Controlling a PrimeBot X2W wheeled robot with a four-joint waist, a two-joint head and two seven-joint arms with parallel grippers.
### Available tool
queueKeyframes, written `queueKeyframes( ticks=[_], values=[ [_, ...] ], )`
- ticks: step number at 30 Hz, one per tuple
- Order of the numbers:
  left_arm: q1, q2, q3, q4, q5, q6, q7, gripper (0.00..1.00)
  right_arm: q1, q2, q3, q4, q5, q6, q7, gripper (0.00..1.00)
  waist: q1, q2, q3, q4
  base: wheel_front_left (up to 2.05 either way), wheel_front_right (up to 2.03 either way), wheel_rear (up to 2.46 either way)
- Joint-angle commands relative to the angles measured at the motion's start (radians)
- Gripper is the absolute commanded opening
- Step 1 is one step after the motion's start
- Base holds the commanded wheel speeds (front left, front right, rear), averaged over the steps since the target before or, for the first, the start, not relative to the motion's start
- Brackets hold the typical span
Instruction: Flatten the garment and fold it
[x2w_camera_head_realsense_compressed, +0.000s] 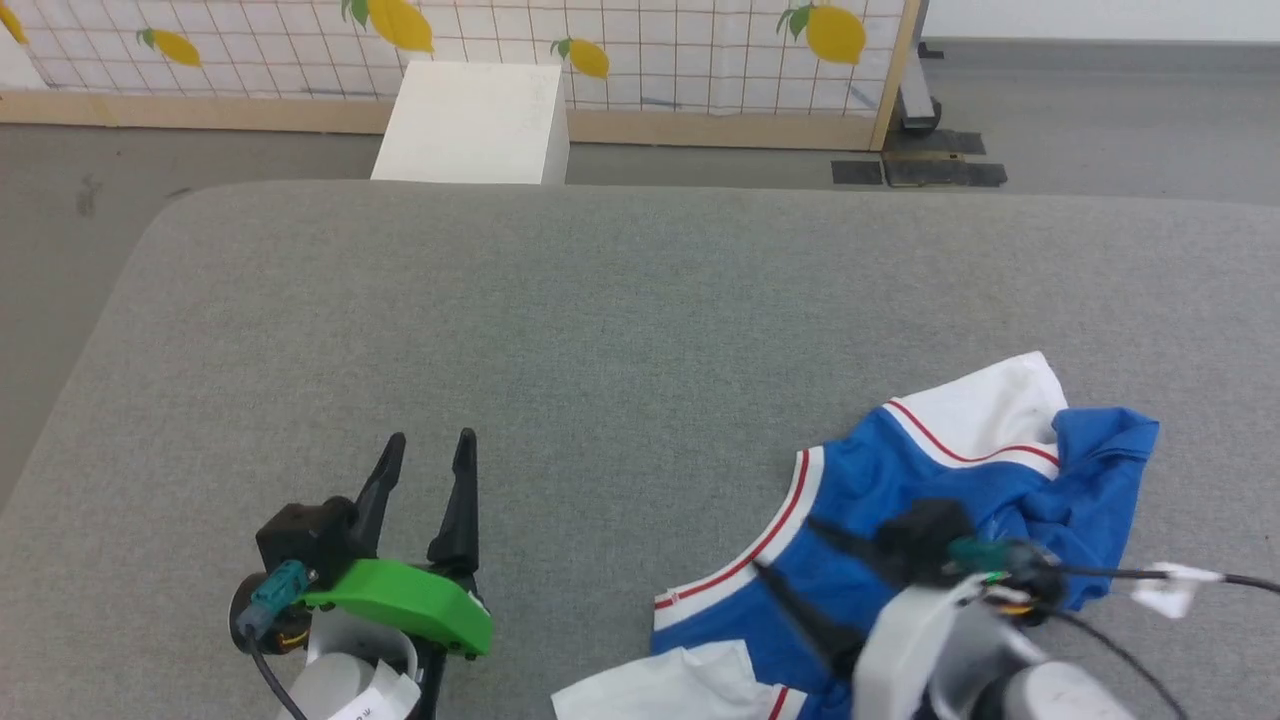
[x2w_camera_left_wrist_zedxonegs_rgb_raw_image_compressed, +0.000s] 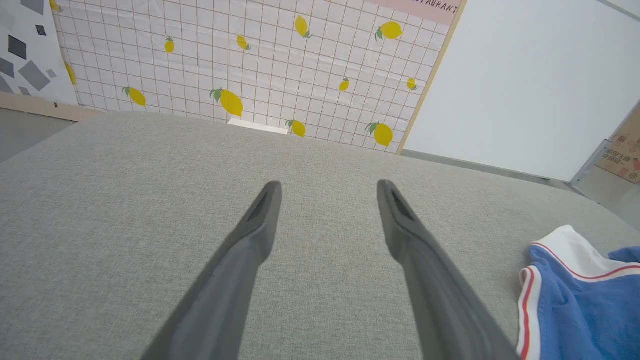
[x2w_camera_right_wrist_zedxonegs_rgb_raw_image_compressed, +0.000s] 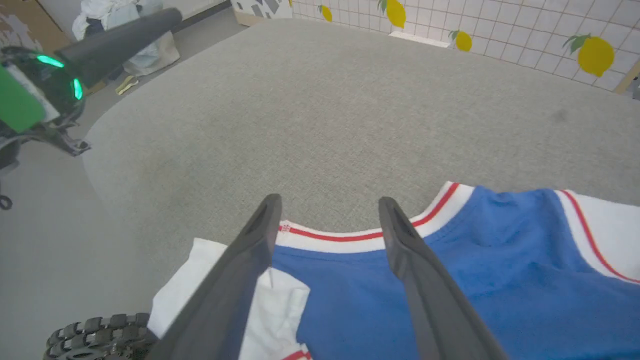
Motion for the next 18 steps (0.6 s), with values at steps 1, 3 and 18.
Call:
queueKeyframes(
  ticks=[1, 3, 18],
  values=[
    [0.014, 0.007, 0.001, -0.004, -0.007, 0.007, -0.004, 1.00, 0.027, 0.008, -0.063, -0.017, -0.020, -0.002, 0.005, 1.00, 0.0000, 0.0120, -0.006, -0.003, 0.00, 0.00, 0.00],
    [0.018, 0.008, 0.001, -0.007, -0.008, 0.009, -0.004, 1.00, 0.054, 0.018, -0.164, -0.040, -0.040, -0.002, 0.026, 1.00, 0.0000, 0.0120, -0.009, -0.005, 0.00, 0.00, 0.00],
    [0.022, 0.016, -0.012, -0.022, -0.018, 0.015, 0.001, 1.00, 0.092, -0.035, -0.583, -0.002, -0.057, -0.002, 0.301, 1.00, 0.0000, 0.0120, 0.009, -0.010, 0.00, 0.00, 0.00]
  ],
)
